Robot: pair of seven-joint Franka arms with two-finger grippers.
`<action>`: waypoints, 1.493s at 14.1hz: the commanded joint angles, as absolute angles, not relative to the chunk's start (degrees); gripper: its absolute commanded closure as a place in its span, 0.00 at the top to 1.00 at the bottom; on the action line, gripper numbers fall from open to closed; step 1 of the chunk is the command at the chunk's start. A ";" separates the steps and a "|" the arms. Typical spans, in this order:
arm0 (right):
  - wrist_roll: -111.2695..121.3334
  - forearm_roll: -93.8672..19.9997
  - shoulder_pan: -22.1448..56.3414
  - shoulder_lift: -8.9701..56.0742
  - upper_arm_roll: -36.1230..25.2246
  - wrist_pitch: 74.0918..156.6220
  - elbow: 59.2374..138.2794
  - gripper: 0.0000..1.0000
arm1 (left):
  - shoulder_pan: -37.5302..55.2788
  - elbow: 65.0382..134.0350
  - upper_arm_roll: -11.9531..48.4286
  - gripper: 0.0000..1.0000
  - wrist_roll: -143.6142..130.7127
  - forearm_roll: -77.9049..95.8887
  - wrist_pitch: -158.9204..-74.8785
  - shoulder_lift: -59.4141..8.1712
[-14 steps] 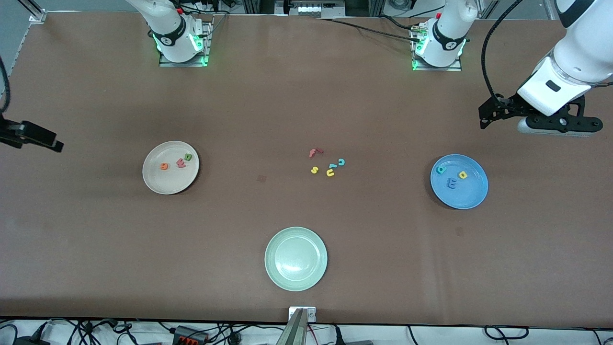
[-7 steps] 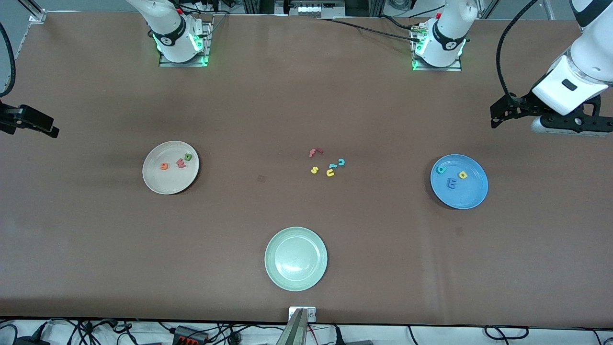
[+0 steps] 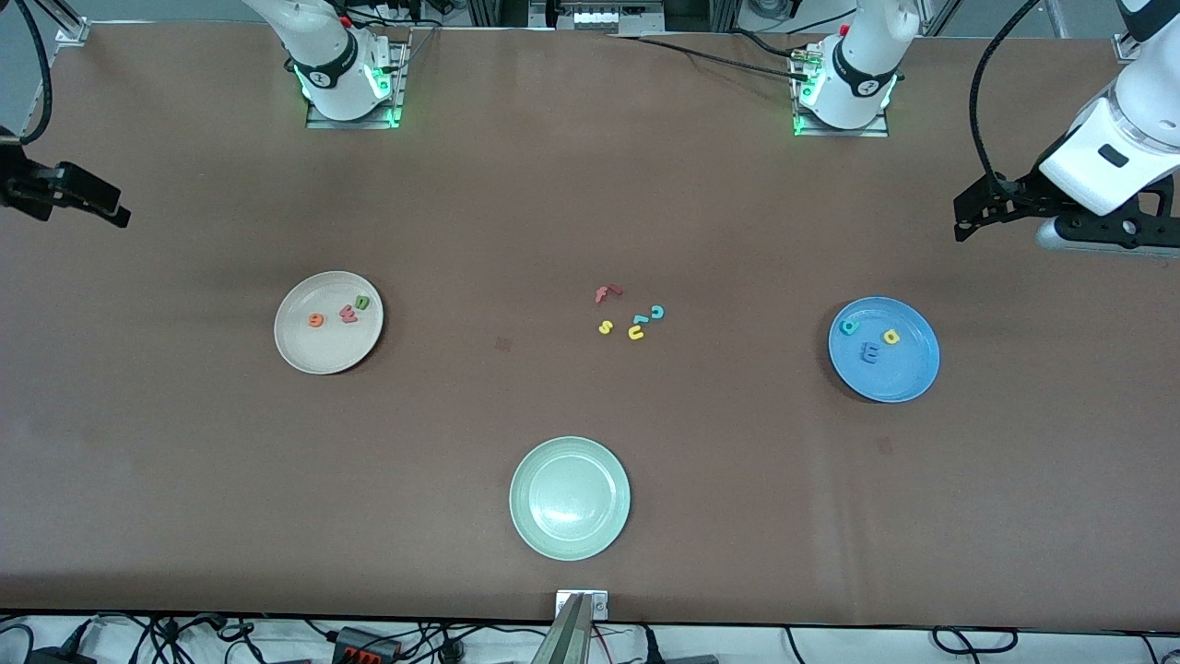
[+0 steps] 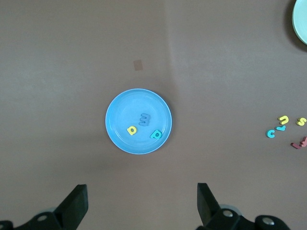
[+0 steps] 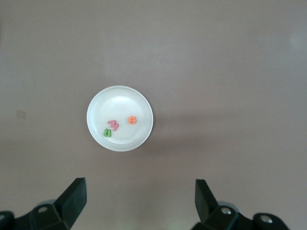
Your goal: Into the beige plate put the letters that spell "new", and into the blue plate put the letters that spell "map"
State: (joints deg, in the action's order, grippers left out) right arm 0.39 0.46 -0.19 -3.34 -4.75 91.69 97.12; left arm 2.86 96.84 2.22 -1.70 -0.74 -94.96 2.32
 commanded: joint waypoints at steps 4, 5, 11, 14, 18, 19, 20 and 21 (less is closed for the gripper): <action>0.62 2.11 -0.70 -10.45 -4.13 92.90 104.67 1.00 | 1.49 94.31 2.90 1.00 -0.09 0.97 -93.43 1.50; 0.53 2.11 -0.70 -10.81 -4.13 92.90 105.37 1.00 | 1.49 94.39 2.90 1.00 -0.09 0.97 -93.43 1.49; 0.35 2.20 -0.44 -12.66 -3.78 95.54 108.99 1.00 | 1.49 94.39 2.81 1.00 -0.44 0.88 -93.43 1.58; 0.35 2.29 -0.35 -12.74 -3.69 95.45 108.72 1.00 | 2.02 94.31 2.81 1.00 -0.79 0.88 -93.43 1.58; 0.35 2.29 -0.53 -12.83 -3.69 95.36 108.81 1.00 | 1.93 94.31 2.90 1.00 -0.79 0.88 -93.43 1.67; 0.26 2.29 -0.53 -12.83 -3.69 95.36 108.72 1.00 | 1.93 94.31 2.90 1.00 -0.88 0.97 -93.43 1.67; 0.35 2.29 -0.53 -12.83 -3.69 95.36 108.72 1.00 | 1.93 94.31 2.90 1.00 -0.88 0.97 -93.43 1.67; 0.35 2.29 -0.53 -12.83 -3.69 95.36 108.72 1.00 | 1.93 94.31 2.90 1.00 -0.88 0.88 -93.43 1.67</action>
